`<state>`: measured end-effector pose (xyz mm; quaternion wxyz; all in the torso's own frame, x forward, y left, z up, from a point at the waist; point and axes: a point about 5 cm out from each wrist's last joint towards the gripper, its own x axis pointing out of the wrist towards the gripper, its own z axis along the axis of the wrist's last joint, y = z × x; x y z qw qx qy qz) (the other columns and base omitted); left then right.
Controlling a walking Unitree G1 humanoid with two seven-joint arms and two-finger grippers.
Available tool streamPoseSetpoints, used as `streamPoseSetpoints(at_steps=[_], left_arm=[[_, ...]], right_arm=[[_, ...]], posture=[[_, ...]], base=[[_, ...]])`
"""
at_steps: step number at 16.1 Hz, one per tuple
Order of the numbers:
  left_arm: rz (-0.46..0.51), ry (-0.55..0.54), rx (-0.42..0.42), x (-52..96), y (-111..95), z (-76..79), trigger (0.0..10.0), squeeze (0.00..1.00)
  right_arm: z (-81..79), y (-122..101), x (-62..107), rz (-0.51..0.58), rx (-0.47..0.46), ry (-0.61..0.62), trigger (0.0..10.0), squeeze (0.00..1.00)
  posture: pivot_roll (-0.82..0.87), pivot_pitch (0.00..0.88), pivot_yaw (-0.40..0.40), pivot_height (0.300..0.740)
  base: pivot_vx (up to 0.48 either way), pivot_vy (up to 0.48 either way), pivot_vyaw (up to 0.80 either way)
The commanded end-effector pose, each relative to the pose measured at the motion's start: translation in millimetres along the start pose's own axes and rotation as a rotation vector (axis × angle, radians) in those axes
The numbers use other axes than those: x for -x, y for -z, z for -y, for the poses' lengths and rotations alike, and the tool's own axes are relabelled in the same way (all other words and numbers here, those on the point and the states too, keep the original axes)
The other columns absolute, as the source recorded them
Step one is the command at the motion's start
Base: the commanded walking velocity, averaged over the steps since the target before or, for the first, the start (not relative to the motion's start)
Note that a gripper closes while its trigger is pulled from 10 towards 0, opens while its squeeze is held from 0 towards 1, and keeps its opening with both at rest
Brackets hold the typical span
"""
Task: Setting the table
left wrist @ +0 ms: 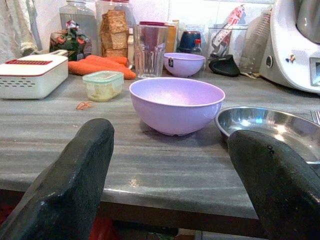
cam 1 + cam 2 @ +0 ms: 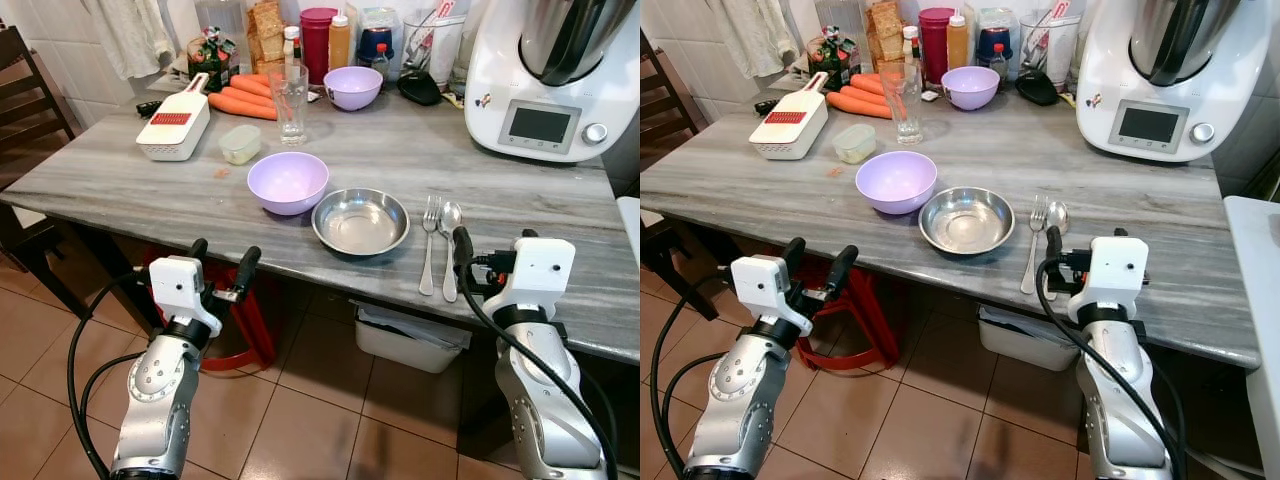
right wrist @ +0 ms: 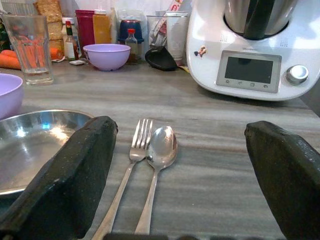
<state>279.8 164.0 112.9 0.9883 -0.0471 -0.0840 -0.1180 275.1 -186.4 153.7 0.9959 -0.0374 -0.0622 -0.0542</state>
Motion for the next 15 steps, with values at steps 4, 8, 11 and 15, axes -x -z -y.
streamPoseSetpoints(at_steps=[4, 8, 11, 15], left_arm=[[-0.005, -0.010, -0.014, 0.5, 0.2, -3.7, 10.0, 0.00], [-0.005, -0.010, -0.014, 0.5, 0.2, -3.7, 10.0, 0.00], [-0.005, -0.010, -0.014, 0.5, 0.2, -3.7, 10.0, 0.00], [-0.005, -0.010, -0.014, 0.5, 0.2, -3.7, 10.0, 0.00]], right_arm=[[-2.0, -5.6, -0.5, 0.018, 0.000, -0.003, 10.0, 0.00], [-2.0, -5.6, -0.5, 0.018, 0.000, -0.003, 10.0, 0.00], [-2.0, -5.6, -0.5, 0.018, 0.000, -0.003, 10.0, 0.00], [-2.0, -5.6, -0.5, 0.018, 0.000, -0.003, 10.0, 0.00]], posture=[[-0.08, 0.041, 0.053, 0.740], [-0.08, 0.041, 0.053, 0.740], [-0.08, 0.041, 0.053, 0.740], [-0.08, 0.041, 0.053, 0.740]], base=[[0.000, 0.000, 0.00], [0.000, 0.000, 0.00], [0.000, 0.000, 0.00], [0.000, 0.000, 0.00]])
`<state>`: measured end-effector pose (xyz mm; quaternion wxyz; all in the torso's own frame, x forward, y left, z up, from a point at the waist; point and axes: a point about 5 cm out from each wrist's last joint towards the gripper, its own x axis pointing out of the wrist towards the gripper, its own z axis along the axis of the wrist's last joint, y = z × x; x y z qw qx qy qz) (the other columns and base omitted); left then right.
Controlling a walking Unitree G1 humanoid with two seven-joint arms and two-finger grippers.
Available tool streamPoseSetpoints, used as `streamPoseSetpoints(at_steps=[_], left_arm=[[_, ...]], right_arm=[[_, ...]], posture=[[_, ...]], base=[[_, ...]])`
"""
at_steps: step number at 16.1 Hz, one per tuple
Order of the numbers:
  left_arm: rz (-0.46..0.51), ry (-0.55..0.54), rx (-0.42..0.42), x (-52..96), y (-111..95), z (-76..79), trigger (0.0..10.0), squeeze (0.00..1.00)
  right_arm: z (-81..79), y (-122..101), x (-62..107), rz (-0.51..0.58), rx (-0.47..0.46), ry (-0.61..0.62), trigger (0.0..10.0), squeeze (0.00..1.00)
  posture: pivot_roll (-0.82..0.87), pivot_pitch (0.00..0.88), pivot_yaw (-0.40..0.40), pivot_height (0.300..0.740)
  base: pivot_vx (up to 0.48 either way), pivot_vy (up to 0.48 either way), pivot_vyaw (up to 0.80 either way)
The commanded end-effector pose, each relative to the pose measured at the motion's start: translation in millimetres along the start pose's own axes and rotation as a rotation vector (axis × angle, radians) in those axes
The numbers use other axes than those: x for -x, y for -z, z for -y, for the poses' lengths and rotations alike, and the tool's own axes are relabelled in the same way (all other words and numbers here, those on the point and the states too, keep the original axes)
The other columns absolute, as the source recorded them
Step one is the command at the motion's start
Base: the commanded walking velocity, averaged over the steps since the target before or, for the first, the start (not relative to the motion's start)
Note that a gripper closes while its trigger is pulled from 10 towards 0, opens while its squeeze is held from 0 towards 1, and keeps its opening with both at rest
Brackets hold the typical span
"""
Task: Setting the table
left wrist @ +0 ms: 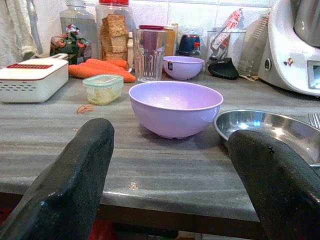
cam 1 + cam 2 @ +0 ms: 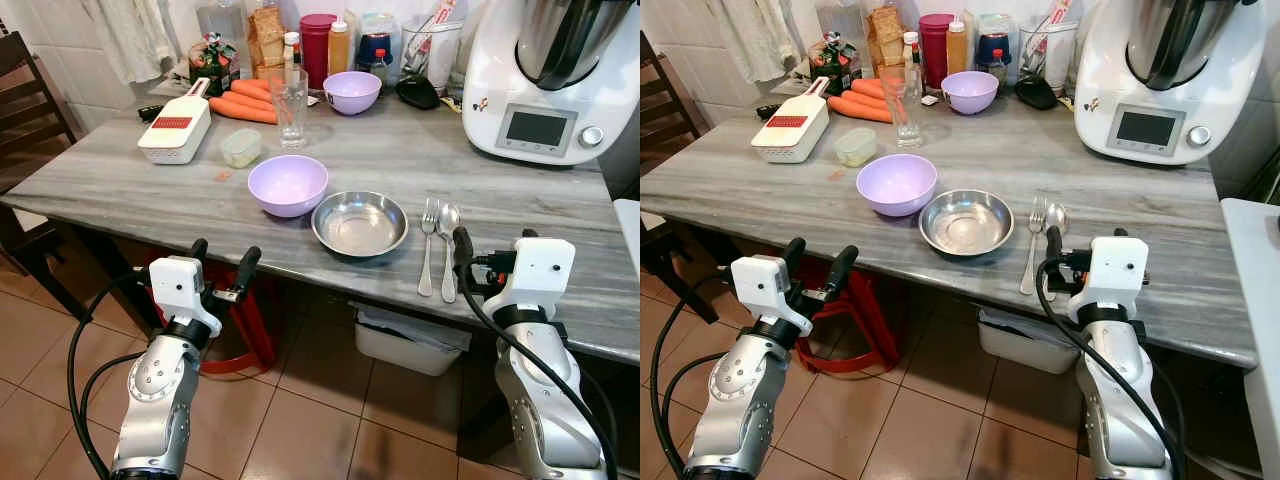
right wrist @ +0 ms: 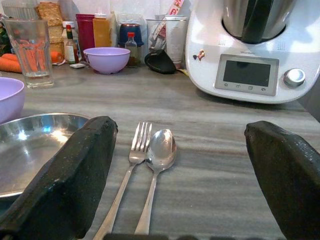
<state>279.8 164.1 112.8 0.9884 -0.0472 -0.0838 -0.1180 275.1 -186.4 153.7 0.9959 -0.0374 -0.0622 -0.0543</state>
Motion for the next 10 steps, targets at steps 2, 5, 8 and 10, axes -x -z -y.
streamPoseSetpoints(at_steps=[2, 5, 8, 10], left_arm=[[-0.004, -0.009, -0.015, 0.4, 0.1, -3.7, 10.0, 0.00], [-0.004, -0.009, -0.015, 0.4, 0.1, -3.7, 10.0, 0.00], [-0.024, -0.088, -0.032, -8.0, -0.3, -7.5, 10.0, 0.00], [-0.060, -0.200, -0.049, -17.6, -1.2, -13.7, 10.0, 0.00]], right_arm=[[-2.0, -5.6, -0.5, 0.019, 0.000, -0.004, 10.0, 0.00], [-2.0, -5.6, -0.5, 0.019, 0.000, -0.004, 10.0, 0.00], [-10.5, -6.7, -6.3, 0.009, -0.055, -0.016, 10.0, 0.00], [-22.0, -7.7, -14.2, 0.010, -0.136, -0.043, 10.0, 0.00]], posture=[[-0.08, 0.041, 0.053, 0.740], [-0.08, 0.041, 0.053, 0.740], [-0.05, 0.068, 0.047, 0.740], [-0.06, 0.069, 0.048, 0.740]], base=[[0.000, 0.000, 0.00], [0.000, 0.000, 0.00], [0.000, 0.000, 0.00], [0.000, 0.000, 0.00]])
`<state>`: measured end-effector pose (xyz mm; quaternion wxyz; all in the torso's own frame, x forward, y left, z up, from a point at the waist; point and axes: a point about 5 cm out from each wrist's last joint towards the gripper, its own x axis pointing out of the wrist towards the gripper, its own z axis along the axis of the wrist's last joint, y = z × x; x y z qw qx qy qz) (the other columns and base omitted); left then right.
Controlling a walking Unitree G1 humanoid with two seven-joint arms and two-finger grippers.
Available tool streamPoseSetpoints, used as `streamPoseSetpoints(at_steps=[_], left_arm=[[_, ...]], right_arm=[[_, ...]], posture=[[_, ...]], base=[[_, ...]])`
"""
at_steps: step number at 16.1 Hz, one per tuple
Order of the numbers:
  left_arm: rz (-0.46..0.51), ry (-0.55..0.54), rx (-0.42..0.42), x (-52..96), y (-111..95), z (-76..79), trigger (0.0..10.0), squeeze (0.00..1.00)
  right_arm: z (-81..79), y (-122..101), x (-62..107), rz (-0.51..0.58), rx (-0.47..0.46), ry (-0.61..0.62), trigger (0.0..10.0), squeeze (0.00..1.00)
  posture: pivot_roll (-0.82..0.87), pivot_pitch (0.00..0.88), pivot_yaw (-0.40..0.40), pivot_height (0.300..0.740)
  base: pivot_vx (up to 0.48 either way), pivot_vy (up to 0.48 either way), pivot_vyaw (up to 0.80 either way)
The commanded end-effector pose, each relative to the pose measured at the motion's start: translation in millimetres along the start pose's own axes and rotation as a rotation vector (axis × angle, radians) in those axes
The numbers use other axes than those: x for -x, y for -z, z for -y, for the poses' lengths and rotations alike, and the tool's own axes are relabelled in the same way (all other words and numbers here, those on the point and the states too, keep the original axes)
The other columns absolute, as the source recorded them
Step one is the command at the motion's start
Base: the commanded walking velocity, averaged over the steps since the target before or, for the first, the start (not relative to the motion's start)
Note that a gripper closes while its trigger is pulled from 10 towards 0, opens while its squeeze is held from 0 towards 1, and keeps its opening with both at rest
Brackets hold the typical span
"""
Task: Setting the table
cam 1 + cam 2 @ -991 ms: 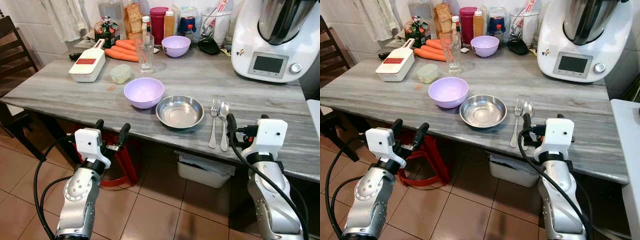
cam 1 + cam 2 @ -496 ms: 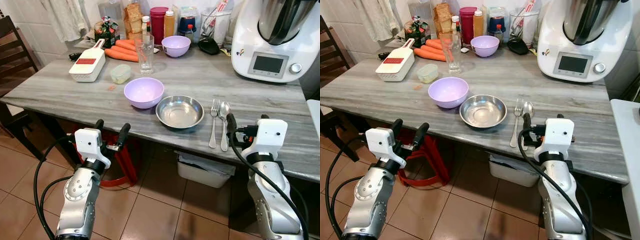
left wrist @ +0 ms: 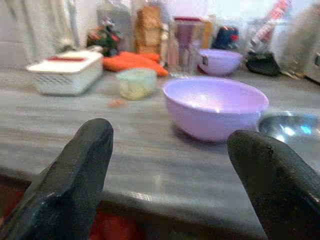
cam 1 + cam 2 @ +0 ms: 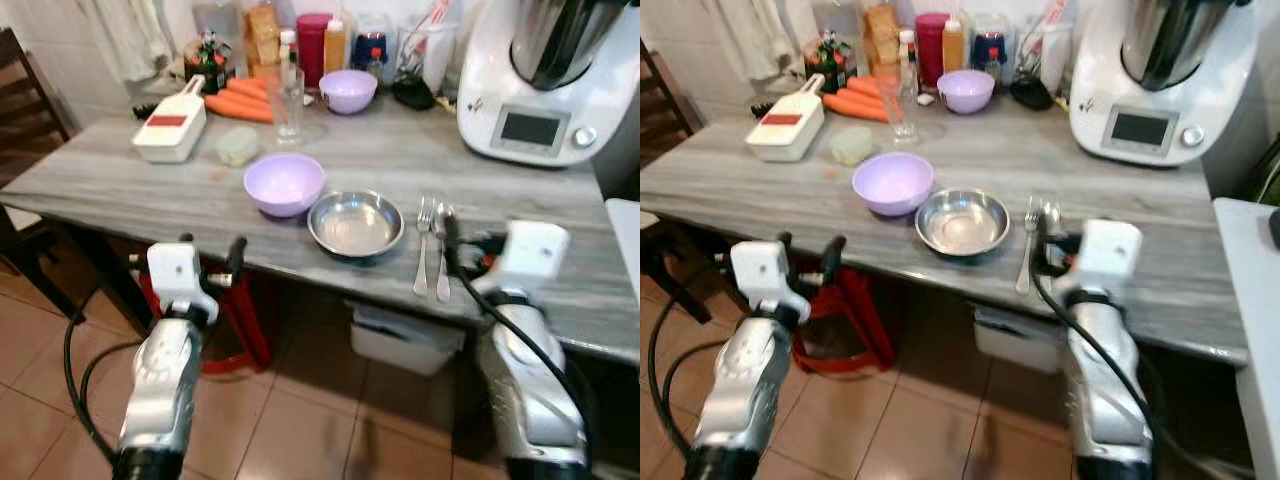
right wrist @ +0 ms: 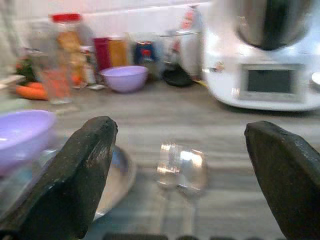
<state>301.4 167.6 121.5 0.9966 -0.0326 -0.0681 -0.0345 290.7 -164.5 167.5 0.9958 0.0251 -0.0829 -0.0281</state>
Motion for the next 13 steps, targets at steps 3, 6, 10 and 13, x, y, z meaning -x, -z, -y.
streamPoseSetpoints(at_steps=[3, 6, 10, 13], left_arm=[[-0.037, -0.035, -0.009, 4.5, 5.6, -5.0, 10.0, 0.00], [-0.050, -0.063, -0.020, 3.5, 6.9, -4.8, 10.0, 0.00], [-0.060, -0.063, -0.022, 1.4, 7.1, -2.4, 10.0, 0.00], [-0.067, -0.064, -0.028, 1.1, 7.5, -1.5, 10.0, 0.00]], right_arm=[[1.4, 6.9, 1.2, -0.036, -0.012, 0.004, 10.0, 0.00], [0.7, 7.7, -1.6, -0.039, -0.016, 0.000, 10.0, 0.00], [1.1, 7.6, -2.2, -0.035, -0.014, -0.008, 10.0, 0.00], [1.1, 8.7, -1.7, -0.038, -0.016, -0.007, 10.0, 0.00]], posture=[[-0.05, 0.069, 0.044, 0.740], [-0.05, 0.065, 0.040, 0.740], [-0.05, 0.061, 0.039, 0.740], [-0.05, 0.061, 0.039, 0.740]], base=[[0.000, 0.000, 0.00], [0.000, 0.000, -0.80], [-0.064, 0.000, 0.00], [-0.314, 0.000, 0.00]])
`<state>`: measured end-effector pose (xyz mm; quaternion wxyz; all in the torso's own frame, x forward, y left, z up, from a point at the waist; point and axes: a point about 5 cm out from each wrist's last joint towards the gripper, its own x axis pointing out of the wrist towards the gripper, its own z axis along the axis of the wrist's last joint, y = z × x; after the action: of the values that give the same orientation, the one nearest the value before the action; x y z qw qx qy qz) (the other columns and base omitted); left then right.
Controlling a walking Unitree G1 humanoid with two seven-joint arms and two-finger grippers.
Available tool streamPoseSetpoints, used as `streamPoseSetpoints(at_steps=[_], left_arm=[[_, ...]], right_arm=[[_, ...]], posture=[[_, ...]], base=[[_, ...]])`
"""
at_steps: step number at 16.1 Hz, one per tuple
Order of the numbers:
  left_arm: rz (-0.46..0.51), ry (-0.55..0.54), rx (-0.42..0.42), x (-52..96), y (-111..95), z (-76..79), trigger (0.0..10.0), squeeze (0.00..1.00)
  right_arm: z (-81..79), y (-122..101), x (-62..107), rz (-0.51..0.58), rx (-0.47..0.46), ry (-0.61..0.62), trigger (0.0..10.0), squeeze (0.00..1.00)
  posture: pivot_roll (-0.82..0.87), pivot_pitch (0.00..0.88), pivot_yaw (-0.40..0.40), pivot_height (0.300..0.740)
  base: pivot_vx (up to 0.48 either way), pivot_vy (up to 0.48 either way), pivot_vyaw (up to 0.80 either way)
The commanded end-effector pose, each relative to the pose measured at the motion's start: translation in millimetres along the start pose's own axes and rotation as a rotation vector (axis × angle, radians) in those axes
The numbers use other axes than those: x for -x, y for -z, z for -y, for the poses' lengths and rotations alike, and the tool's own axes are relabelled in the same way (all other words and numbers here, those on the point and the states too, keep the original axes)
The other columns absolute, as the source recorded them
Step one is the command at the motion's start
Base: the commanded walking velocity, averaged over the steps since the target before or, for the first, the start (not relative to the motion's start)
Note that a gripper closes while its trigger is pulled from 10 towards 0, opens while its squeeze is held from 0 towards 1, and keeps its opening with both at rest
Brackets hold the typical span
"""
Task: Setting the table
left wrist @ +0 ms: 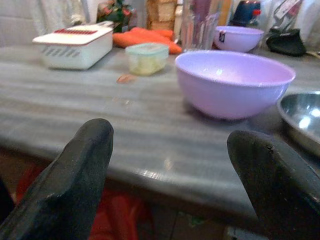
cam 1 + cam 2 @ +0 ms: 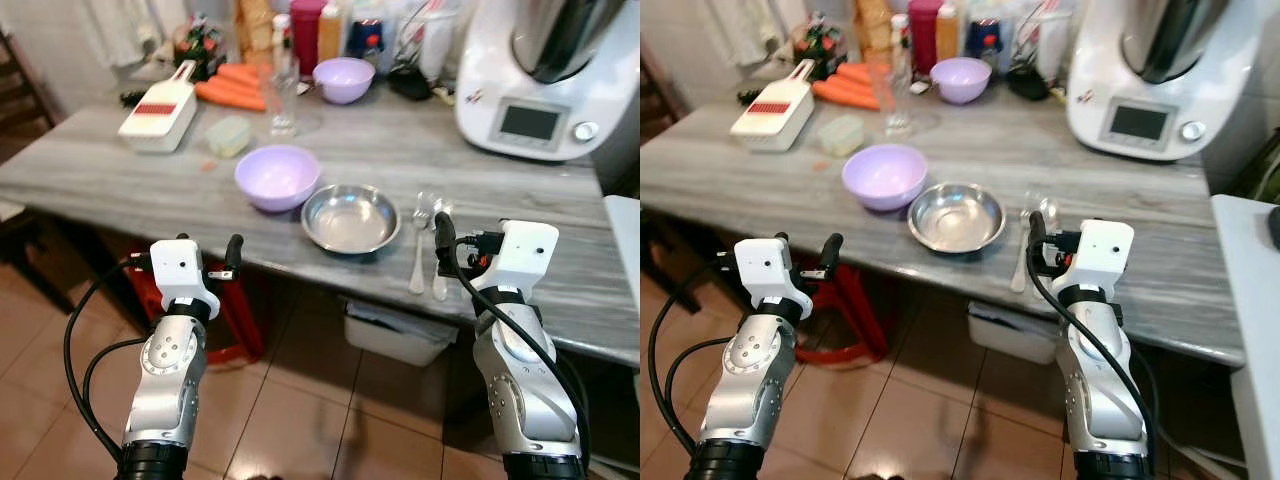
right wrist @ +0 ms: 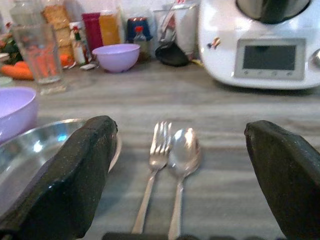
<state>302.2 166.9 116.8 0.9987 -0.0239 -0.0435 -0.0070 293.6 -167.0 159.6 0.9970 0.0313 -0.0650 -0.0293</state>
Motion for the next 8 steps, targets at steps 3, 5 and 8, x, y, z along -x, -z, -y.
streamPoseSetpoints(at_steps=[3, 5, 8], left_arm=[[-0.023, -0.012, -0.006, 0.8, 2.7, -1.7, 10.0, 0.00], [-0.026, -0.011, -0.007, 0.6, 3.2, -1.3, 10.0, 0.00], [-0.028, -0.008, -0.006, 0.9, 3.3, 0.1, 10.0, 0.00]], right_arm=[[-1.9, 0.5, 0.4, 0.001, -0.008, -0.009, 10.0, 0.00], [-1.5, 0.6, 0.8, 0.000, -0.008, -0.005, 10.0, 0.00], [-1.0, 0.5, 1.2, 0.000, -0.008, -0.002, 10.0, 0.00]], posture=[[-0.06, 0.066, 0.042, 0.740], [-0.06, 0.066, 0.042, 0.740], [-0.06, 0.072, 0.043, 0.740]], base=[[-0.336, 0.000, 0.00], [-0.347, 0.000, 0.00], [-0.347, 0.000, 0.00]])
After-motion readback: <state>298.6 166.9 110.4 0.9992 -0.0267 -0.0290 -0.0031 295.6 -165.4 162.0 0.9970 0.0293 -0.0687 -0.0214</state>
